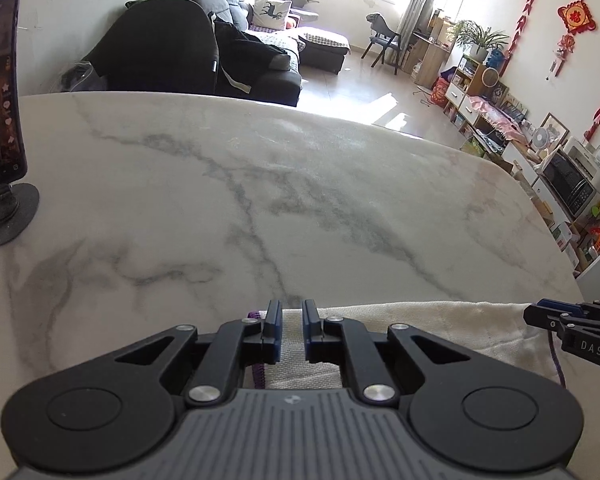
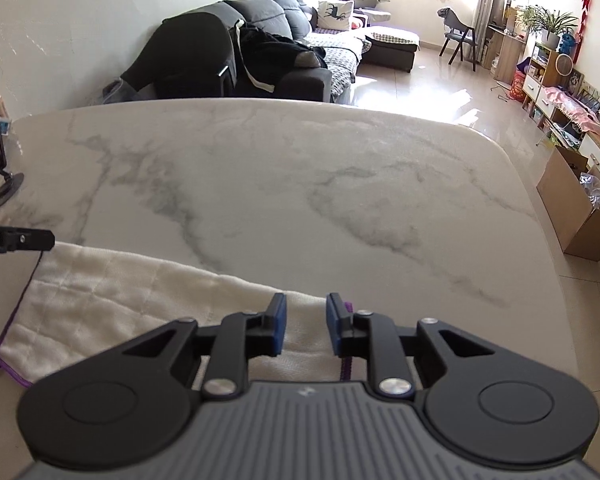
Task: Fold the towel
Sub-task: 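Grasp the towel end with the left gripper while the right gripper grasps beside it, then lift the towel end with both grippers and fold it over onto the towel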
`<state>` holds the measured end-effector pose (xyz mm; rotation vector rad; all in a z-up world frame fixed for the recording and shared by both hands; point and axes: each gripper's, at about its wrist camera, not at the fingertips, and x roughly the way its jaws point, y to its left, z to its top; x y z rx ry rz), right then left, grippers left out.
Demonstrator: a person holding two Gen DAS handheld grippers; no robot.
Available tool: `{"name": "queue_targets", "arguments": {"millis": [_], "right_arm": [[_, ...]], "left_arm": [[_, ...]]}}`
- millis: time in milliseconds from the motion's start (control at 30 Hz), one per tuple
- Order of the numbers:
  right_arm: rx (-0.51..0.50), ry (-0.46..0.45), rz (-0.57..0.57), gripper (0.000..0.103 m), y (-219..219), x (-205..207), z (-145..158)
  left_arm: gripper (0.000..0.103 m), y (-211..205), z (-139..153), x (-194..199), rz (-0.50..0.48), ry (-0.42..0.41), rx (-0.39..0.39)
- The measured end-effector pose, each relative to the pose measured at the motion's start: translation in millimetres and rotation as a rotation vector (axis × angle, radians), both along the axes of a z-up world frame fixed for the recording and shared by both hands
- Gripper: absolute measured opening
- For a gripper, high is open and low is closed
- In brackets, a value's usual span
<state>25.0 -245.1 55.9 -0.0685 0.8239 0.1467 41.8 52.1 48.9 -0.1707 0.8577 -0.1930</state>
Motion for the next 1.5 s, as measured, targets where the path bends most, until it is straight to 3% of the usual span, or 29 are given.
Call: {"name": "queue_targets", "arguments": {"millis": [100,367,533,800,967,1167,1267,1500], "right_arm": [[0.014,0.001,0.019,0.024,5.6,4.1,2.7],[0.015,0.054,0.001,0.023,0.8,17.8,-15.9],[0.052,0.06,-0.013,0.018,-16.3,16.9,-15.8],[0.063,0.027,-0.028,0.028,-24.2,9.5,-3.6],[0.073,0.013,0.045,0.027,-2.5,-8.1,-0.5],[0.08,0.014,0.183,0.019,37.0,-42.6,-2.7],[0.084,0.022,0.221,0.017,48.1,-55.5,-4.9],[0.073,0.046,0.236,0.012,52.6,-72.3,-21.1]], "left_arm": [[0.01,-1.8,3.4,4.3,-0.015,-0.005,-0.039],[0.01,-9.0,-22.8,16.5,-0.013,0.036,-0.006],[0.01,-2.0,-22.2,13.1,-0.004,0.034,-0.014],[0.019,5.9,-13.8,1.7,0.0,0.023,-0.02],[0.019,-18.1,-2.8,-23.4,-0.118,-0.015,-0.032],[0.017,-58.0,-10.5,-60.4,-0.284,-0.02,-0.016],[0.009,-65.4,-17.3,-72.1,-0.325,-0.01,-0.019],[0.007,-64.1,-34.0,-83.2,-0.323,0.005,0.005]]}}
